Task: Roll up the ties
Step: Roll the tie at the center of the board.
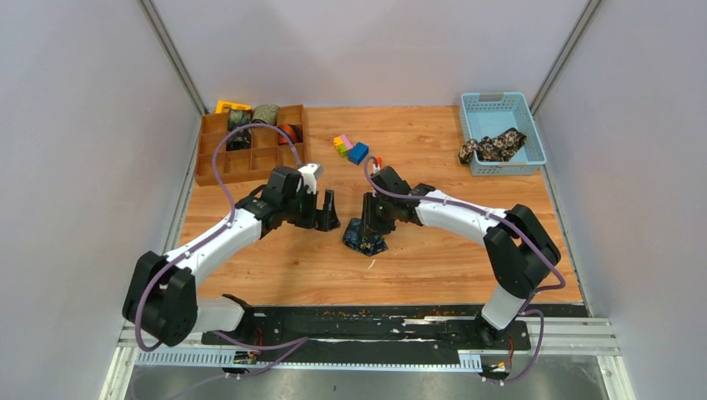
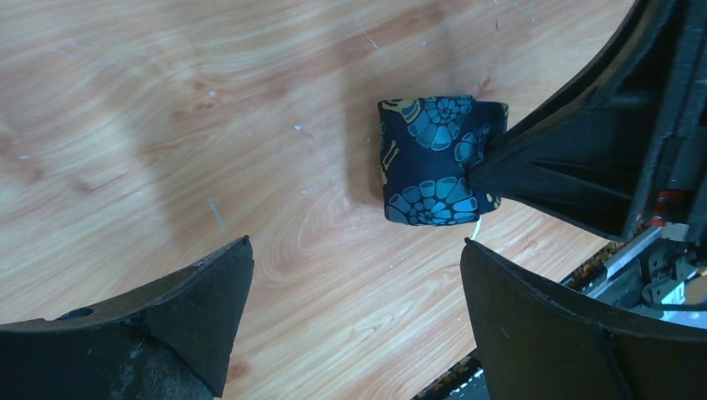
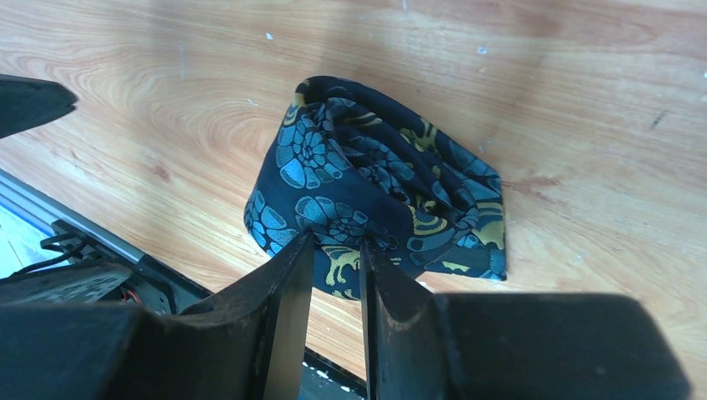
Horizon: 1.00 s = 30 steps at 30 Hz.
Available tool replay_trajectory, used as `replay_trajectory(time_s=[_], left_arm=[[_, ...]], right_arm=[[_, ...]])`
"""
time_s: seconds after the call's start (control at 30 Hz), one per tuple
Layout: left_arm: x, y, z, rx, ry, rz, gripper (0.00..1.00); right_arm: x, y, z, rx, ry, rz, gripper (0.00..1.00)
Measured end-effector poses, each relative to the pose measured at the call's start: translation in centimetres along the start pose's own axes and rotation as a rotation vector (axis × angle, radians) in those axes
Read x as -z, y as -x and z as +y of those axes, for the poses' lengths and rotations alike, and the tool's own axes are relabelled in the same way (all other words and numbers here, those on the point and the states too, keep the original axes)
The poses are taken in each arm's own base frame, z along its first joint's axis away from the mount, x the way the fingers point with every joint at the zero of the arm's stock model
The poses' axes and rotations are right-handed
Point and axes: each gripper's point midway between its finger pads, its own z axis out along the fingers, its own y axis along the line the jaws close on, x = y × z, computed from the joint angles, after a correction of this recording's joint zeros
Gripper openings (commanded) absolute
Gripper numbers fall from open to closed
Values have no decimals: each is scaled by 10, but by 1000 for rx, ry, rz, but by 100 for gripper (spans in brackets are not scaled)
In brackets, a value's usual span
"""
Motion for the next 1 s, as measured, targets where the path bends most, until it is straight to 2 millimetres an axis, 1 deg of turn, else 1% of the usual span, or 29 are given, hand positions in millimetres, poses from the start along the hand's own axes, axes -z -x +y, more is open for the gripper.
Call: replay_trajectory(time_s=[0.2, 0.3, 0.6, 0.83, 1.0], left_arm=[[-25, -19, -5, 24, -73, 101, 100], [-34, -25, -8, 38, -106, 135, 100], [-51, -31, -19, 80, -179, 184, 98], [-63, -33, -30, 81, -205, 206, 93], [-71, -38, -36, 88, -216, 231, 90]], right_arm=[[0, -3, -11, -7, -17, 1, 27], [0, -5, -13, -7, -16, 0, 27], [2, -12, -19, -5, -15, -3, 26], [3, -18, -26, -8, -16, -6, 26], [2, -22, -33, -14, -23, -1, 26]])
